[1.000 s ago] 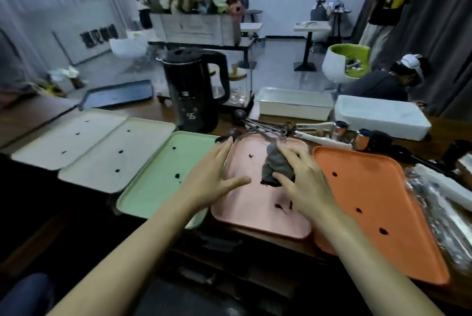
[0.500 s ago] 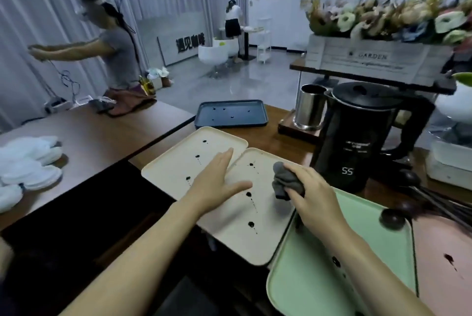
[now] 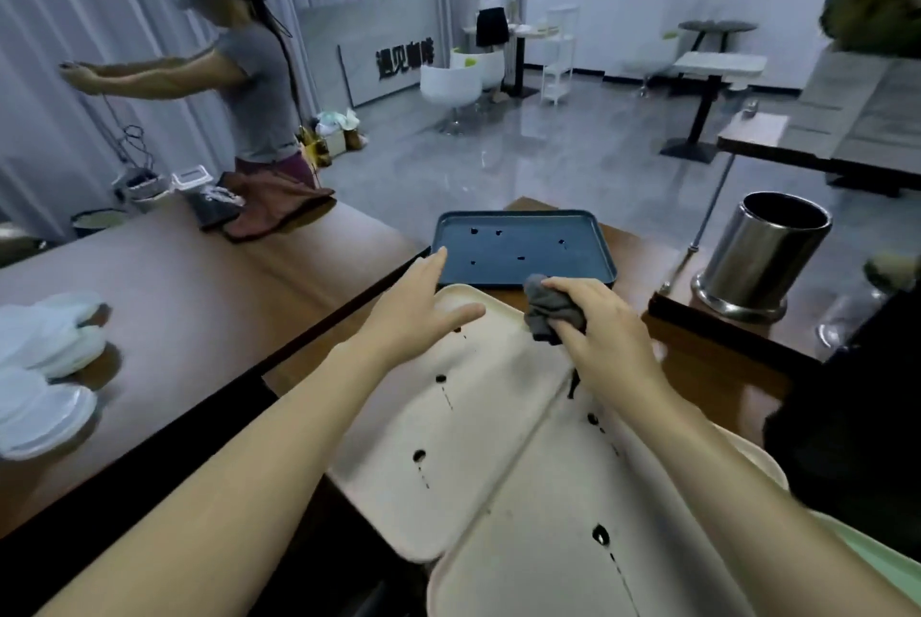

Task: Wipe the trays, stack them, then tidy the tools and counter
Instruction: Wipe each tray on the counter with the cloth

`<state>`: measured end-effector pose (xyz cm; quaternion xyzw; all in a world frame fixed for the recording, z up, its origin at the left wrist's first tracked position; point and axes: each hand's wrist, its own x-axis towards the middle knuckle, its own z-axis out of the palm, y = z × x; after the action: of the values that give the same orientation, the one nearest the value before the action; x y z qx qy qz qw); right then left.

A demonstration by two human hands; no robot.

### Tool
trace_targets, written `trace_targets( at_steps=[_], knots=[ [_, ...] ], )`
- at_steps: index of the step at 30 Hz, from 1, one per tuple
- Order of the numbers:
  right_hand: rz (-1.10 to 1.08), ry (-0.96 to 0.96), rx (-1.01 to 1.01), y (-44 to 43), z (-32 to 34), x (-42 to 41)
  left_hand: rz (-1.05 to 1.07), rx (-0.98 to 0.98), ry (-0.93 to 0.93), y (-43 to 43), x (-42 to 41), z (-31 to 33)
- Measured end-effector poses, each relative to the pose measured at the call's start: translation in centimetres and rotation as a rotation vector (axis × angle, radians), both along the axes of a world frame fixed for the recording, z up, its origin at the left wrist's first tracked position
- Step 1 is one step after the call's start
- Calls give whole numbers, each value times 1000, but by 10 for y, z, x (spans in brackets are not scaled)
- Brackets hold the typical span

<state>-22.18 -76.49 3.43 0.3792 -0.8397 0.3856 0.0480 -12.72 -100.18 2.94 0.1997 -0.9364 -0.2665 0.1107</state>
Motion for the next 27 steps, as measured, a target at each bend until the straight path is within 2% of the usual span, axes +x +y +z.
trace_targets(
  at_steps=[5,9,11,14,16,22,27],
  knots=[
    [-68,-18,29,-77,-3,-52,-62,-21,1,-76,-69,-13],
    [-113,-13,57,-141,-6,-96,-120,-27,-72,-124,-110,-29],
    [-78,-33,167,-165,-19,-112,-154,-54,-104,-141,-125,-42],
    [-17,-45,460,-179,-45,-119,-211,-116,-158,-157,-142,-61],
    [-17,-31,549,-179,-50,-120,-223,-152,-129,-165,-151,-70],
    [-2,87,681,-191,-53,-116,-205,-275,-85,-167,-162,-89],
    [33,137,668,-230,-61,-147,-233,-373,-114,-172,-164,-98]
  ],
)
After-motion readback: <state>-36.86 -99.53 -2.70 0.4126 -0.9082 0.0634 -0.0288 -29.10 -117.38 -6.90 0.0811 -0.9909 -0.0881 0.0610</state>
